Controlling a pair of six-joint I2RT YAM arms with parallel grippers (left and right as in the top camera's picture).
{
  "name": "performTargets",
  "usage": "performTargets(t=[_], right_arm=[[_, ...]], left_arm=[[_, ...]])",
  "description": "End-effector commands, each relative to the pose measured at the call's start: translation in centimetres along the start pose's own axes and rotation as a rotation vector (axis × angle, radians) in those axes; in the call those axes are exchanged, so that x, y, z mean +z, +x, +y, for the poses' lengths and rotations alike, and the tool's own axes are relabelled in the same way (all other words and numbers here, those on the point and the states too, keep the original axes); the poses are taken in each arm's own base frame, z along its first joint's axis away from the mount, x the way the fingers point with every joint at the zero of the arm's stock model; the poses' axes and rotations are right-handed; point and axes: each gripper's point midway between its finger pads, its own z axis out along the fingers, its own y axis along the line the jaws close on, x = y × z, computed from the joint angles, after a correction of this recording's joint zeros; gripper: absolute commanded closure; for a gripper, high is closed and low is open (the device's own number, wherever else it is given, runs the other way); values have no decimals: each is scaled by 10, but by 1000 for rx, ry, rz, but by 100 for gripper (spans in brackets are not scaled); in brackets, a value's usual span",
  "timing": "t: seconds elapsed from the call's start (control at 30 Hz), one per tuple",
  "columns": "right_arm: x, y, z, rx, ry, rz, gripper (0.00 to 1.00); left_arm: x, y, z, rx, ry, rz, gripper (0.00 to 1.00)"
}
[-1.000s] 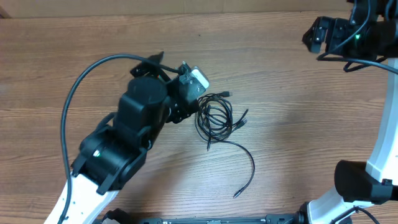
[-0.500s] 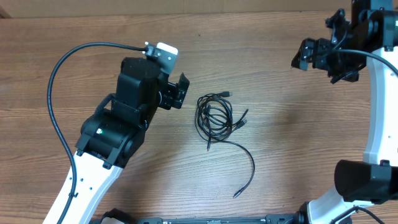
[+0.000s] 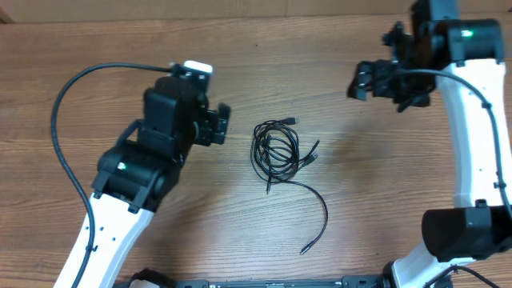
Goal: Untangle cables
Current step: 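Lower the right gripper onto the cable bundle and grasp a cable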
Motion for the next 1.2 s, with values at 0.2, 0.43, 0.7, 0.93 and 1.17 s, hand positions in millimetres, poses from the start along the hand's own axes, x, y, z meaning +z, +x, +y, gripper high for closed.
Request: performTargets(t=[0.2, 0.43, 0.7, 0.93, 1.17], right_arm=[[48, 19, 43, -234, 49, 43, 0], [94, 59, 56, -334, 22, 172, 0], [108, 75, 80, -446, -156, 205, 0], [98, 104, 110, -566, -343, 282, 0], [107, 111, 129, -638, -349, 268, 0]], left_arm=[[43, 49, 17, -151, -25, 248, 0], [54, 56, 16, -148, -31, 284, 0], [54, 55, 28, -154, -104, 270, 0], [53, 56, 29, -174, -111, 276, 0], [52, 58, 29, -172, -113, 284, 1]])
